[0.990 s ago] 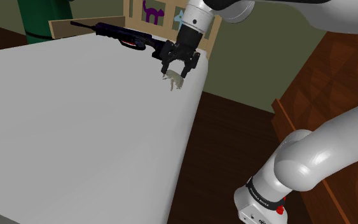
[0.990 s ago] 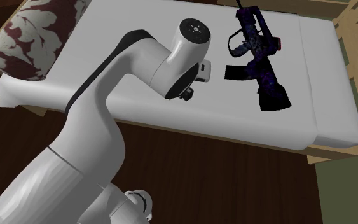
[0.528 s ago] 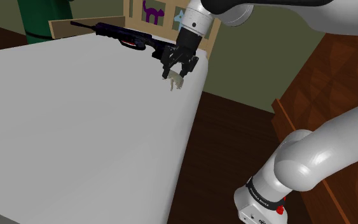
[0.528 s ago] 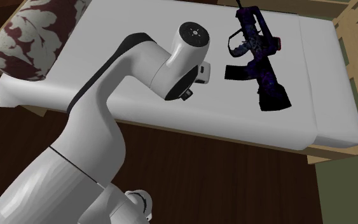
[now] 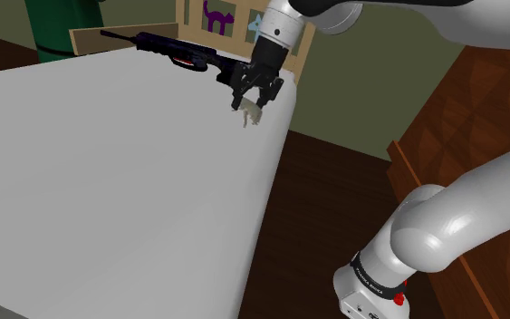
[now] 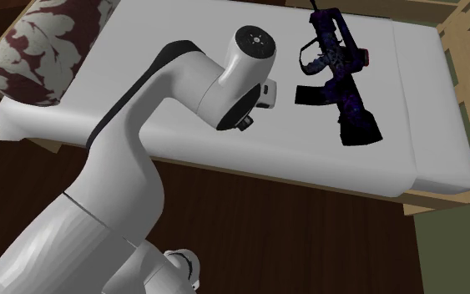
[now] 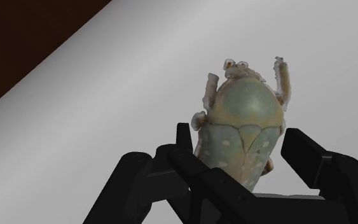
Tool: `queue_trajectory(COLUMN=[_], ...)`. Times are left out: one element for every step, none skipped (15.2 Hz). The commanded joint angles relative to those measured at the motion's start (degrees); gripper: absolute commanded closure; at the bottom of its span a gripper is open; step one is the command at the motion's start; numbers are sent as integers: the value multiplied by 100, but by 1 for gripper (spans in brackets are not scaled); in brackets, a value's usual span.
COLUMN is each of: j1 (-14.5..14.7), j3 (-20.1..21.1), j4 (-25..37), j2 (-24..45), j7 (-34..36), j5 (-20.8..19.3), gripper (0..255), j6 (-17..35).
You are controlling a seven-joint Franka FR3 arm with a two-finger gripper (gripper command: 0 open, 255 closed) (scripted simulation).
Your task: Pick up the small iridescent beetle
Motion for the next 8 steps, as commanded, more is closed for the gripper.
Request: queue_trajectory(j1=[-3,-5,-7,-9,-11,-12,-14,-16], j3=[-7,-11,-15,-19,-23,-27,-31,-34], j4=[141,221,303,386,471,556,643,732], j2=[6,11,17,24,33,43,54,66], j7=[31,48,64,81,98,114,131,148], j5=[-12,-19,-25,-32,-38,-44,-50,-55], gripper=[255,255,255,255,255,255,255,255], j6=[-134,-208,-282,-357,-431,-505,-579,-653])
